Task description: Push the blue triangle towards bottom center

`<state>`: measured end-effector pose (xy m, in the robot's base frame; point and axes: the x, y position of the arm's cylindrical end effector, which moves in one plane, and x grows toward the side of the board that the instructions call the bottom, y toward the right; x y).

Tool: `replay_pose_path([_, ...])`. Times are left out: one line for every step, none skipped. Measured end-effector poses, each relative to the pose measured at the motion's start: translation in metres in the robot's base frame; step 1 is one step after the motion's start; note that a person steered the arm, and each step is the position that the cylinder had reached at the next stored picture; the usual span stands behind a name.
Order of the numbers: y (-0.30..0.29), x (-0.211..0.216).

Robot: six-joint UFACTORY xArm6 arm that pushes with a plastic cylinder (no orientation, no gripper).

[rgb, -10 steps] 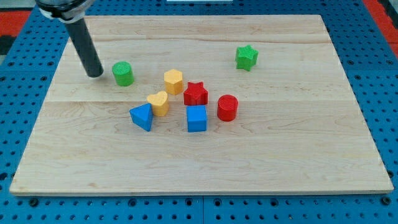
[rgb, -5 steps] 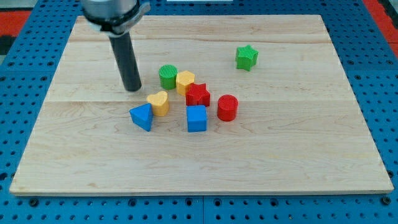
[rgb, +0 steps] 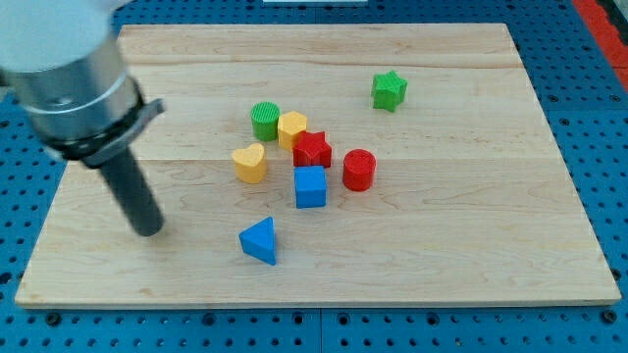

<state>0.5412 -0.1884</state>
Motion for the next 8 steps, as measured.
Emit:
replay_pose_path([0.039, 0.058])
replay_pose_path([0.087, 0.072])
replay_pose_path([0.087, 0.04])
replay_pose_path([0.097, 0.017])
replay_pose_path([0.09, 0.021])
replay_pose_path([0.054, 0.03])
replay_pose_path([0.079, 0.041])
replay_pose_path([0.124, 0.051])
